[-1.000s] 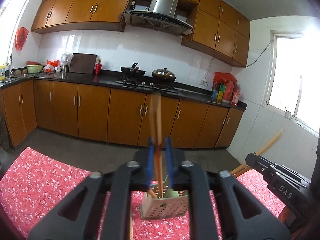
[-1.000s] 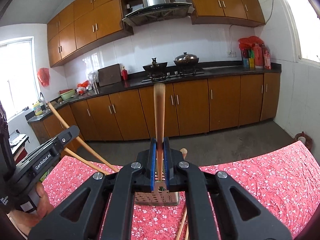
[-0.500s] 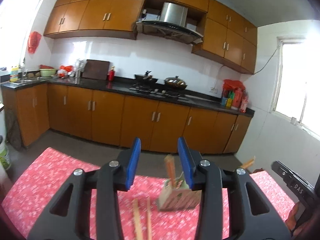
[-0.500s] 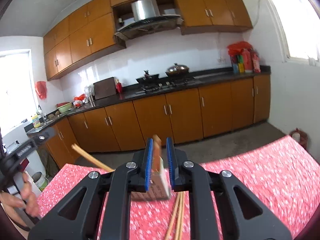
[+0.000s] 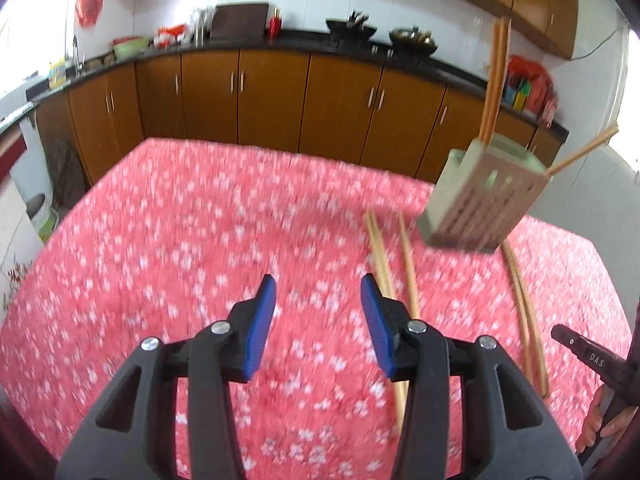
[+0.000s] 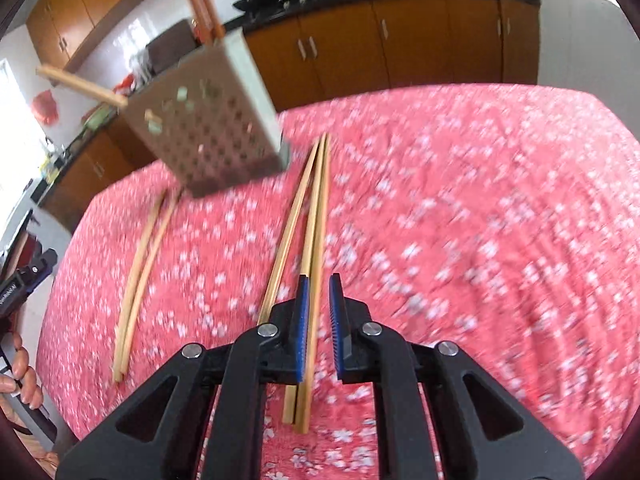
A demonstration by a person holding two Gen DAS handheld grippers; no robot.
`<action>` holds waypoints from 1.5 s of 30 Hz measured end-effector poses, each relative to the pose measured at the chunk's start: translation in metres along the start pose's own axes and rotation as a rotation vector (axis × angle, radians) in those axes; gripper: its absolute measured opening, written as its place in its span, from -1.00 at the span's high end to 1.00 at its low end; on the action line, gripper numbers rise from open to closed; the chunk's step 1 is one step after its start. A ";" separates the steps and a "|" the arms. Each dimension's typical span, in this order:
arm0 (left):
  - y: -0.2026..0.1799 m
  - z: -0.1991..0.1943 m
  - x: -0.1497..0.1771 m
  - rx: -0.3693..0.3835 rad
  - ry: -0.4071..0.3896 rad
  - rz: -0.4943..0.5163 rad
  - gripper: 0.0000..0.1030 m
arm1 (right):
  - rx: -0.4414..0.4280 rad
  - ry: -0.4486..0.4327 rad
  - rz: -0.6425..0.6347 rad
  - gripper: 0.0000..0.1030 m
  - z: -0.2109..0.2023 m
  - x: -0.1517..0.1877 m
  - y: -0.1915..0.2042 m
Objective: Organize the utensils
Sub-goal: 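Grasp another chopstick with the right tool while the left tool grasps one too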
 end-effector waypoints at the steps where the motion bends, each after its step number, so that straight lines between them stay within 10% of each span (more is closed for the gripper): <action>1: 0.000 0.002 0.002 0.000 0.006 -0.003 0.14 | 0.002 0.004 -0.011 0.78 0.002 0.002 0.004; 21: -0.029 0.031 0.038 0.085 0.117 0.029 0.19 | 0.169 -0.023 -0.025 0.86 0.022 -0.002 -0.019; 45: -0.040 0.067 0.063 0.040 0.205 0.140 0.75 | 0.207 -0.048 -0.026 0.85 0.021 -0.002 -0.035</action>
Point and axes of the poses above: each gripper's, at about its wrist camera, not at the fingertips, and z roughly the way its jaws point, y to its left, x to its underside, the point moved 10 cm from there along z, roughly the way its jaws point, and after that the axes turned 11 degrees about x, right-handed, at the moved point
